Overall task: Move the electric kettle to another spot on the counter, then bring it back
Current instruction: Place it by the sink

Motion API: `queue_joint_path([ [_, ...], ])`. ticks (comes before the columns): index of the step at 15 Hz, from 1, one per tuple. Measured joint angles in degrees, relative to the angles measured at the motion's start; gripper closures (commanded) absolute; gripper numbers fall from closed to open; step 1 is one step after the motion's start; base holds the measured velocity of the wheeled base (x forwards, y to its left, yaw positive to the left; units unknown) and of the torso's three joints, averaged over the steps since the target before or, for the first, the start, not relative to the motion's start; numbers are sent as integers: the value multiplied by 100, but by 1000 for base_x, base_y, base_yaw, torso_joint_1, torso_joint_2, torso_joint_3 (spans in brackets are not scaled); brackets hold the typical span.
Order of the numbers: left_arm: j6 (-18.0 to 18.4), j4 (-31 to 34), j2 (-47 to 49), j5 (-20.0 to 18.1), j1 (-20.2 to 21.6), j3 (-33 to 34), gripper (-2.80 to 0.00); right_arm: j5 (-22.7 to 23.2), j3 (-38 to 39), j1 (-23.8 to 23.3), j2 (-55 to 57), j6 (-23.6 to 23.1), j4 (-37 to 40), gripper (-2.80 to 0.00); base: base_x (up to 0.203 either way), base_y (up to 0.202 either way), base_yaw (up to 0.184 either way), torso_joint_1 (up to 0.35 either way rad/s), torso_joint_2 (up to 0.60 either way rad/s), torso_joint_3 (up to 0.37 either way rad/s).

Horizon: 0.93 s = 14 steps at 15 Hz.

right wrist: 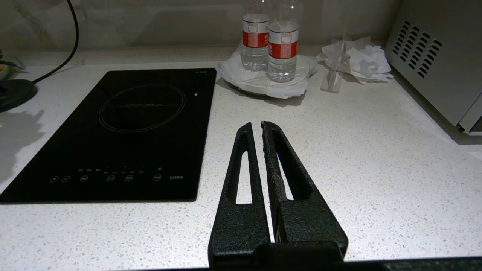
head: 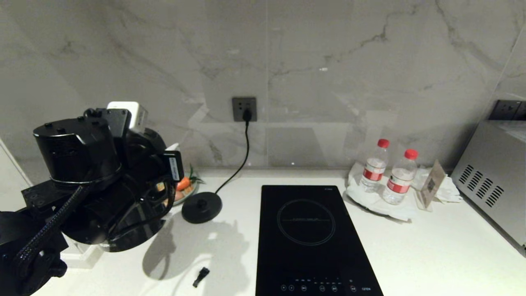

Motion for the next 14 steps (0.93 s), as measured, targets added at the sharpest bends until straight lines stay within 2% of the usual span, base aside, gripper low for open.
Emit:
queue_joint_path([
  [5, -104, -16, -291, 18, 102, 827, 0, -2, 0, 0, 0, 0, 0, 0, 0, 0, 0, 0, 0, 0],
  [6, -195, -16, -383, 21, 116, 1068, 0, -1, 0, 0, 0, 0, -2, 0, 0, 0, 0, 0, 0, 0],
  [9, -820, -150, -716, 24, 133, 1723, 0, -2, 0, 0, 0, 0, -1, 0, 0, 0, 0, 0, 0, 0],
  [14, -906, -865, -902, 29, 246, 2503, 0, 0, 0, 0, 0, 2, -1, 0, 0, 0, 0, 0, 0, 0],
])
